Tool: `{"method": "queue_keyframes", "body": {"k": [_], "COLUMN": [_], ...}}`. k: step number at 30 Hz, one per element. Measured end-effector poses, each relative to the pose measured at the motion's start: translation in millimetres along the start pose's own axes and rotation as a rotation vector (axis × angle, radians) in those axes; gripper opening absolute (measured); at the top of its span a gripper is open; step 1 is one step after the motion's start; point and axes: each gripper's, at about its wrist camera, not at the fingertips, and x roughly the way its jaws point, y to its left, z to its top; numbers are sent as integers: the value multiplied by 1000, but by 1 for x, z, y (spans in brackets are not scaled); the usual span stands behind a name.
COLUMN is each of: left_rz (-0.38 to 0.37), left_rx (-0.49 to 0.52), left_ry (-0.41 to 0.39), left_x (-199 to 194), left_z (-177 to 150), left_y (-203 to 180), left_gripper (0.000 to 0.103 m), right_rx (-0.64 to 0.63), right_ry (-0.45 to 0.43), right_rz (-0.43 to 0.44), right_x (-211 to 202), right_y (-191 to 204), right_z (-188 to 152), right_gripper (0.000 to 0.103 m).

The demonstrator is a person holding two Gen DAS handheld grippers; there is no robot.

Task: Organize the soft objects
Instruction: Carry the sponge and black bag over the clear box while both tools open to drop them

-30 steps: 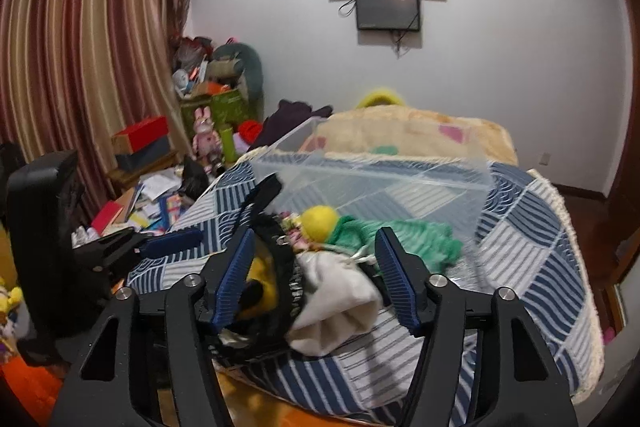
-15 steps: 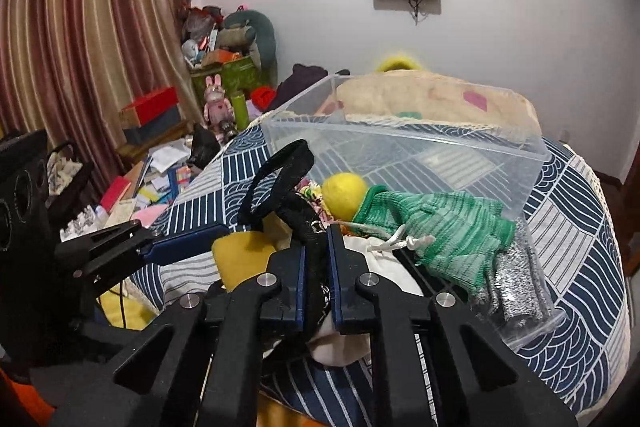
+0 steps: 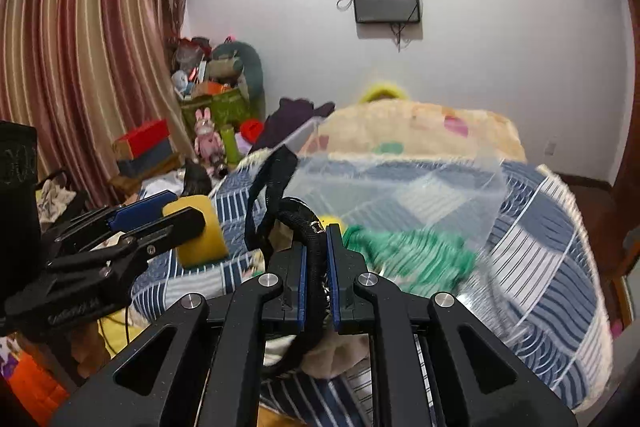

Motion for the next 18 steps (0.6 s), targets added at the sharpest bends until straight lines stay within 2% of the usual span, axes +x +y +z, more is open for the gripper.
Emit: {"method": "queue_keyframes", "body": {"k": [7,13,18], "left_rz": [26,58,54], "left_rx": [-3,18,9], "left_ry": [-46,-25,2], "left_x": [16,44,64], "left_z": [30,54,63], "left_y": [3,5,10], "left_gripper": [51,51,51], "right_rx": [-7,-39,-43], "right_ry": [-86,-116,-143], "right_rz": [-90,-189,-250], "right_x": [-11,-3,4], "right_y": [-13,-22,-28], "right_z": [36,66,83], "right_gripper": [8,8,8]}}
